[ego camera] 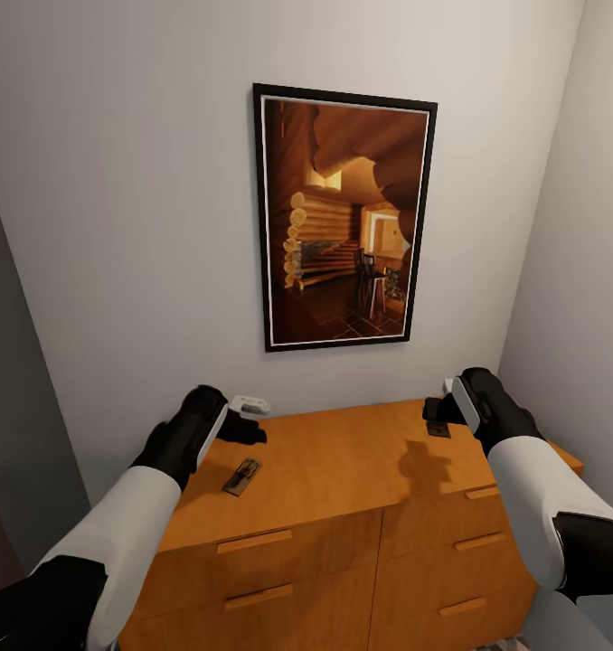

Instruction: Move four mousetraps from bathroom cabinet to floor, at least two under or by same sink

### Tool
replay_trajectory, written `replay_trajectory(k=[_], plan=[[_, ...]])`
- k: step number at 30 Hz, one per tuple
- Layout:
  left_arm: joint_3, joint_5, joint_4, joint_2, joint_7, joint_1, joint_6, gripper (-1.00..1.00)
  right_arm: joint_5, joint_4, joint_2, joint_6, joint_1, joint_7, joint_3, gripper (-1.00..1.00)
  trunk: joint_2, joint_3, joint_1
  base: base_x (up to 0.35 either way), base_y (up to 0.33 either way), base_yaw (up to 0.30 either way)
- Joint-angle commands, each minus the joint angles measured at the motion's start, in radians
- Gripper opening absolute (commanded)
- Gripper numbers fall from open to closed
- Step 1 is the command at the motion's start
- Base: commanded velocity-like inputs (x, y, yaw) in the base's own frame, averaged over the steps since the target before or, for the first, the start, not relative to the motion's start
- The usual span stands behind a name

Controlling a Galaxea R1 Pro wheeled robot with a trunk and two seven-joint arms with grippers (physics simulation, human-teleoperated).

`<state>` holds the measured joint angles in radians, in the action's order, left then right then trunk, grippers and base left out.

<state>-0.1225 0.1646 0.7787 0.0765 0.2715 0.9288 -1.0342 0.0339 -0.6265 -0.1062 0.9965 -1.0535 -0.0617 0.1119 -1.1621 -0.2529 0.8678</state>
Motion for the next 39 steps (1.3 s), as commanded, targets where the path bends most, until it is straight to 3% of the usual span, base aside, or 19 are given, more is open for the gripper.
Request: replay_trajectory(k=[1,24,39], plan=[[0.0,0.01,-0.002,0.0,0.008,0.001,-0.003,1.0,0.004,-0.001,0.0,0.004,-0.001,-0.006,0.002,-1.0,-0.001,-0.001,0.0,0.0,0.0,0.0],[-0.002,0.019,-0.14,-0.001,0.008,0.001,-0.002,1.0,0.004,0.011,0.0,0.0,-0.001,-0.006,0.002,-1.0,-0.001,-0.001,0.0,0.0,0.0,0.0],[-0.002,0.021,-0.152,-0.005,0.008,0.001,0.003,1.0,0.004,0.015,0.0,-0.001,-0.001,-0.006,0.002,-1.0,-0.001,-0.001,0.0,0.0,0.0,0.0]])
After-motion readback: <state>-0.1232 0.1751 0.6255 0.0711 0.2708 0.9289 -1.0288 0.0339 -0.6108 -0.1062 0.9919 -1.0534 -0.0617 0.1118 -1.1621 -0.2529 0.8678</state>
